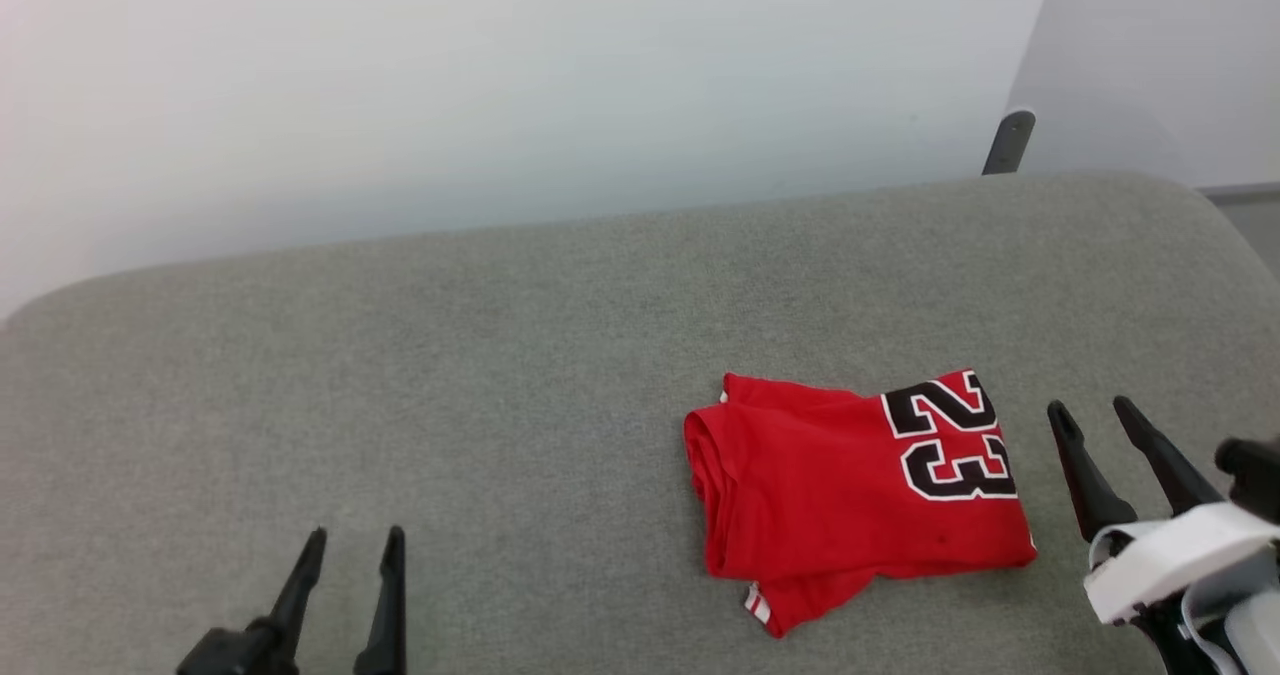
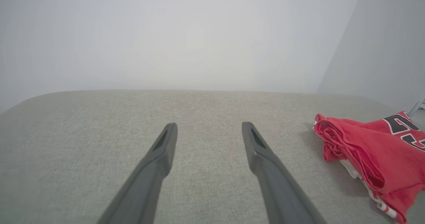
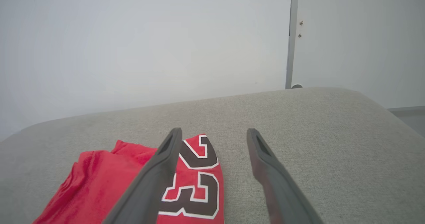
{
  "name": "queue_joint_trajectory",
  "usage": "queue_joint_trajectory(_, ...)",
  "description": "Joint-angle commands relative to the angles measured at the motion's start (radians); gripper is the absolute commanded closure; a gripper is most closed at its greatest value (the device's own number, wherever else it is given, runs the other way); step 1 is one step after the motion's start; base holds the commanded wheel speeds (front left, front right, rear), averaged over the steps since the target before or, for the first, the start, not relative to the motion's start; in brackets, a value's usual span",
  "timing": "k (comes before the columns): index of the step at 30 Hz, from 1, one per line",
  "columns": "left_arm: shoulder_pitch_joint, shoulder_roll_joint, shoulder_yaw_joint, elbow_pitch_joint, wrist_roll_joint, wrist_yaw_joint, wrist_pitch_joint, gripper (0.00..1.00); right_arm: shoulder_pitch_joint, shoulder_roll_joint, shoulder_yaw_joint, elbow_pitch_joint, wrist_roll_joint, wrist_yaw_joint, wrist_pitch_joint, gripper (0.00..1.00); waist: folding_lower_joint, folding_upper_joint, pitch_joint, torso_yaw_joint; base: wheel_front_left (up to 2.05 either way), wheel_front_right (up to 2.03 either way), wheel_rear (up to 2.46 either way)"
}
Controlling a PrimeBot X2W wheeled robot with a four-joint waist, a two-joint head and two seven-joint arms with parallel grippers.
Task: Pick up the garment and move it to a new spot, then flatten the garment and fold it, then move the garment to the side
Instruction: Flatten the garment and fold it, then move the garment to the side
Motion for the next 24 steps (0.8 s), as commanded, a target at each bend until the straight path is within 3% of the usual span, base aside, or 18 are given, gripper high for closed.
queue_joint_trajectory(1, 0.023, -0.009, 0.014, -0.013, 0.006, -0.002, -0.001, 0.0, 0.03, 0.007, -0.019, -0.023, -0.007, -0.001, -0.005, 0.0, 0.0001, 0.0, -0.014, 0.013, 0.0, 0.0, 0.0)
queue_joint_trajectory(15, 0.17, -0.044, 0.067, -0.113, 0.035, -0.002, -0.001, 0.0, 0.275, 0.021, -0.172, -0.226, -0.072, -0.001, 0.025, 0.0, 0.0001, 0.0, -0.037, 0.055, 0.0, 0.0, 0.0)
queue_joint_trajectory(24, 0.184, -0.059, 0.065, -0.13, 0.022, -0.002, -0.001, 0.0, 0.339, 0.054, -0.257, -0.319, -0.12, -0.001, 0.079, 0.0, 0.0001, 0.0, -0.035, 0.061, 0.0, 0.0, 0.0)
